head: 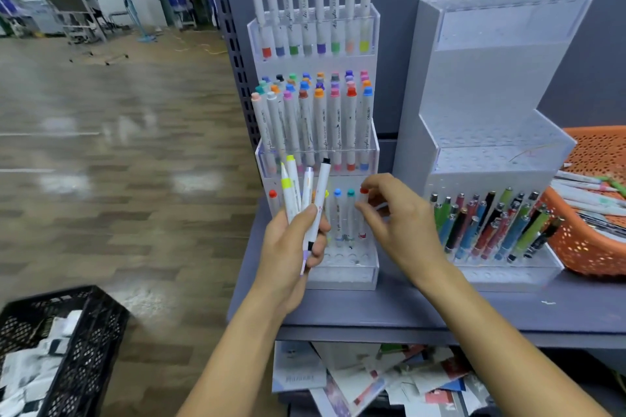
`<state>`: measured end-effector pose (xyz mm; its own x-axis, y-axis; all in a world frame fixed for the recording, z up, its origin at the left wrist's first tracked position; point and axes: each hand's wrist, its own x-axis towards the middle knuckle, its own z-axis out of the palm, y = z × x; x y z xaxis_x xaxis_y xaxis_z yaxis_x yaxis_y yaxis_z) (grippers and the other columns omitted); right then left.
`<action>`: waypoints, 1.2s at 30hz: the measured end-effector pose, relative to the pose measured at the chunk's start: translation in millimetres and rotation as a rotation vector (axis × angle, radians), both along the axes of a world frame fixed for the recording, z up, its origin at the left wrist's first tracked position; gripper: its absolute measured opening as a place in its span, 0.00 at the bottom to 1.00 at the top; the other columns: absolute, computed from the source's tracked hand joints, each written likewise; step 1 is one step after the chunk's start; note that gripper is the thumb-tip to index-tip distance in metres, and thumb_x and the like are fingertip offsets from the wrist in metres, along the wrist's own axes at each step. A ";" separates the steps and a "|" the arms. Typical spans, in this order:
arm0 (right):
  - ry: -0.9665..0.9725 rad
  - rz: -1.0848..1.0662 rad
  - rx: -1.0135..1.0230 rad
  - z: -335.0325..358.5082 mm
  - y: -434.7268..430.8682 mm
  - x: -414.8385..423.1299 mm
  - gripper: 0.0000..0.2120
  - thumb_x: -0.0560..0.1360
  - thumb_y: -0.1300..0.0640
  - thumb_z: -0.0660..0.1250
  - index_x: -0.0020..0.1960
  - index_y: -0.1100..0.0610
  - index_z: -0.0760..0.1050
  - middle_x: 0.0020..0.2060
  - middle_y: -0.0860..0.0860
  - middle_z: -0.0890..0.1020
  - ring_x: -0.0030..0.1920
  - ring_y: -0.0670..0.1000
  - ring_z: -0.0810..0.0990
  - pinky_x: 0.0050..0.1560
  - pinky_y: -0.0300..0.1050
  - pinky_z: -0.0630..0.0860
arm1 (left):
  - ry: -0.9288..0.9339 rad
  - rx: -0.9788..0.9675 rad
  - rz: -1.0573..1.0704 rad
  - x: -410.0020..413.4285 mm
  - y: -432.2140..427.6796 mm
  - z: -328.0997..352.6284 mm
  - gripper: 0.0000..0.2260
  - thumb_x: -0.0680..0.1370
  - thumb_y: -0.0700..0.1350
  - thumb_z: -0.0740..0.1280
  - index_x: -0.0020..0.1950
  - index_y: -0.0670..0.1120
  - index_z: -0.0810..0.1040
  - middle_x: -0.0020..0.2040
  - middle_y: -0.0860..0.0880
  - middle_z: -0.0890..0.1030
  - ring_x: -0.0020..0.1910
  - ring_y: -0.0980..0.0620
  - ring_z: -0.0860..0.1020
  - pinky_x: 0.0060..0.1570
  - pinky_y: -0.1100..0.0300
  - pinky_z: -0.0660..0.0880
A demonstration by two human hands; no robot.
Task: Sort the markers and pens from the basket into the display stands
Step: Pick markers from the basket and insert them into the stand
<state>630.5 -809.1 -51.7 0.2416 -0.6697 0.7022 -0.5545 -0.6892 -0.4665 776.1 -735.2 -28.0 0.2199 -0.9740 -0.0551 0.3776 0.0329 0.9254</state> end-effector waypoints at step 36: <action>-0.287 0.229 0.006 30.9 22.4 67.5 0.14 0.73 0.65 0.68 0.56 0.57 0.72 0.41 0.45 0.78 0.41 0.44 0.79 0.46 0.33 0.77 | -0.375 0.078 0.301 59.5 22.6 -21.0 0.10 0.82 0.49 0.58 0.47 0.45 0.73 0.31 0.49 0.70 0.23 0.58 0.62 0.22 0.68 0.61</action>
